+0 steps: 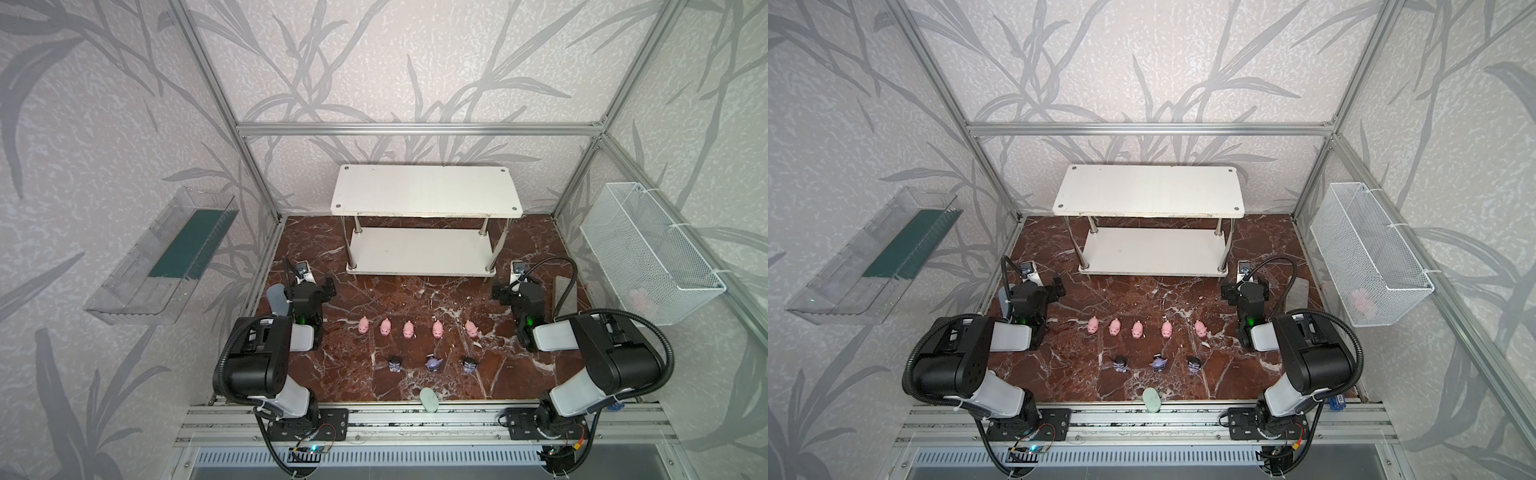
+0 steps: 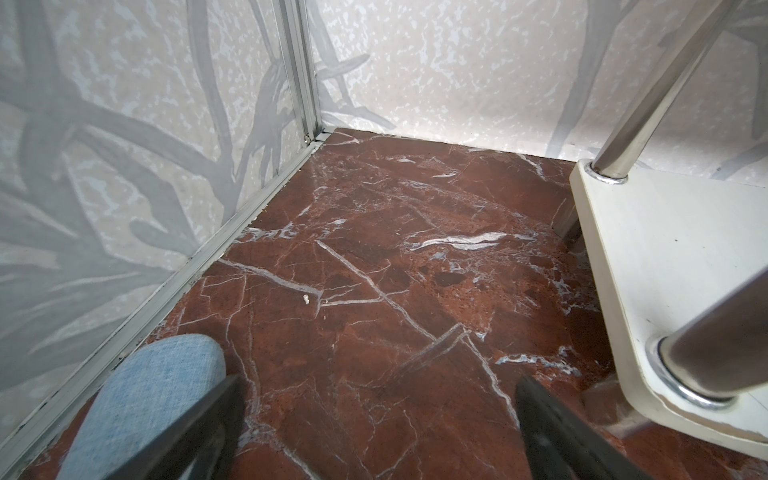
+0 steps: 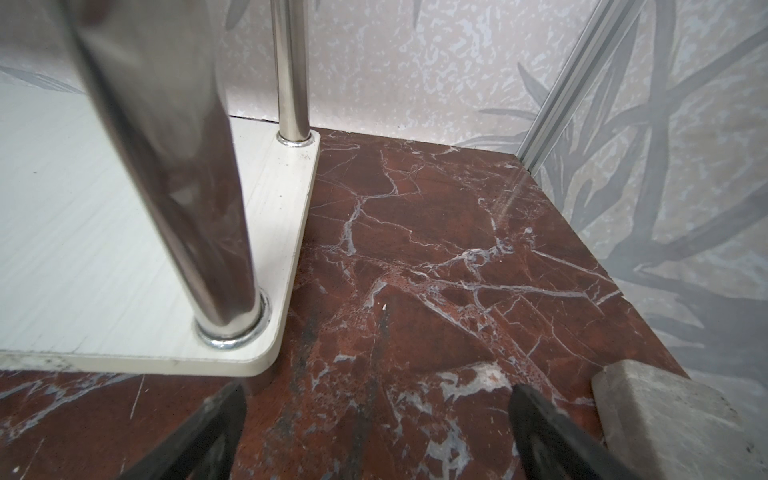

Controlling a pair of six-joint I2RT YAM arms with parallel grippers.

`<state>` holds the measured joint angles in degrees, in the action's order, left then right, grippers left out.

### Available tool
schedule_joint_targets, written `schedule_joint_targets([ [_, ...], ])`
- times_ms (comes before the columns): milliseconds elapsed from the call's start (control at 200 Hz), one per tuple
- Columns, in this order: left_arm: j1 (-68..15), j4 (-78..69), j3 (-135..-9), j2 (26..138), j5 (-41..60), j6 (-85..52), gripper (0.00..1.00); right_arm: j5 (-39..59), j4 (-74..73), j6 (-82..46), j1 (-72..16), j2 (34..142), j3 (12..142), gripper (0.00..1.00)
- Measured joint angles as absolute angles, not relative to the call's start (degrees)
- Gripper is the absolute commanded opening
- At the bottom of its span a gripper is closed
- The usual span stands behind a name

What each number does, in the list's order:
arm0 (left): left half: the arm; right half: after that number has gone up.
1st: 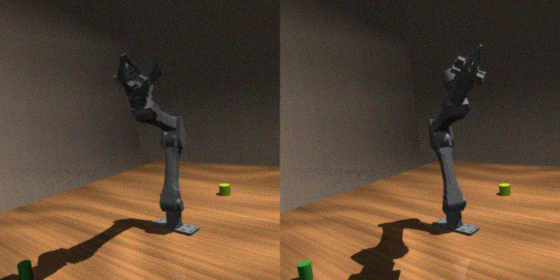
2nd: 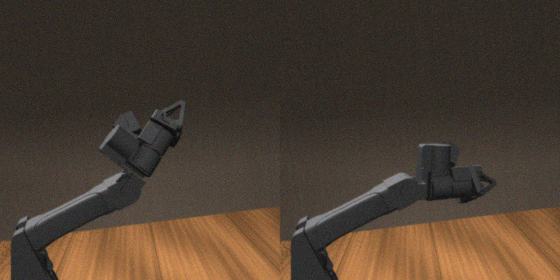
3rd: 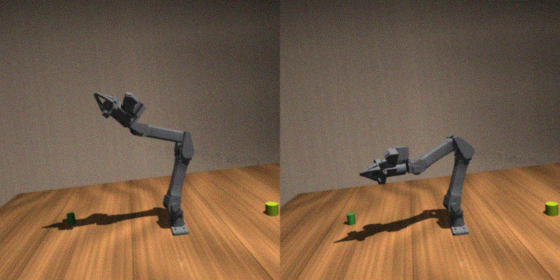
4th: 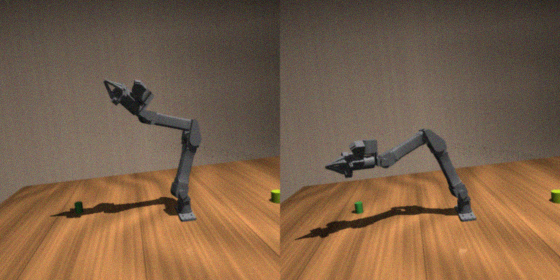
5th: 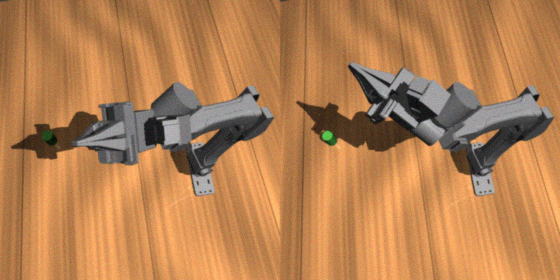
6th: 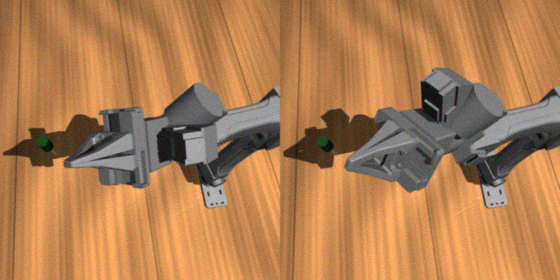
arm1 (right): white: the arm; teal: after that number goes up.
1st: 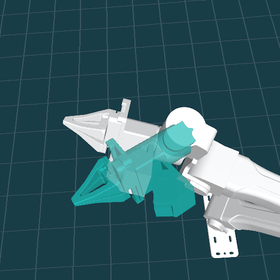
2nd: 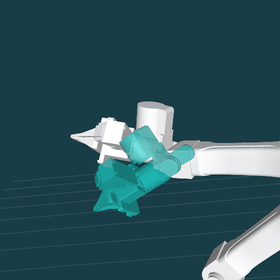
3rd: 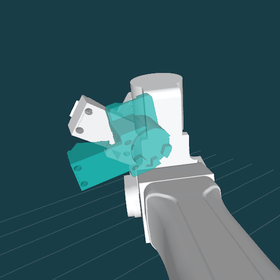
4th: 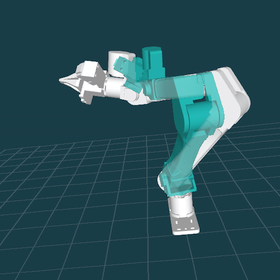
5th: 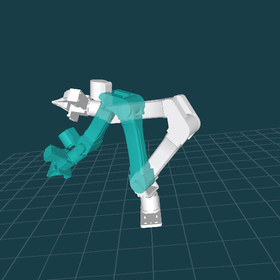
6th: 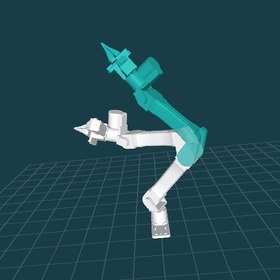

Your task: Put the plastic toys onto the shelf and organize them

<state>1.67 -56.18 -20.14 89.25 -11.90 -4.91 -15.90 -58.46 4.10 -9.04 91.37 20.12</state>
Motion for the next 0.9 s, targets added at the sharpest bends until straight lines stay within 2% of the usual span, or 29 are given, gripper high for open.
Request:
schedule_joint_targets([
  [235, 1.67, -55.16, -19.88, 88.05, -11.92, -4.82, 0.93, -15.99, -57.17, 3.66, -9.04, 90.85, 20.21, 0.98],
  [350, 1.52, -49.1, -20.18, 81.14, -12.56, -4.56, 0.9, -15.99, -56.25, 3.42, -8.99, 90.02, 20.21, 0.94],
  [530, -0.62, -42.46, -21.37, 70.46, -16.01, -5.02, 0.89, -15.99, -56.12, 3.29, -8.99, 89.95, 20.18, 0.93],
  [745, -4.51, -35.73, -24.8, 64.9, -18.2, -6.68, 0.88, -16.21, -55.55, 3.36, -9.21, 89.84, 20.23, 0.93],
  [900, -7.66, -31.77, -25.41, 64.03, -20.75, -7.7, 0.88, -16.62, -43.99, 3.7, -9.89, 82.0, 23.33, 0.92],
])
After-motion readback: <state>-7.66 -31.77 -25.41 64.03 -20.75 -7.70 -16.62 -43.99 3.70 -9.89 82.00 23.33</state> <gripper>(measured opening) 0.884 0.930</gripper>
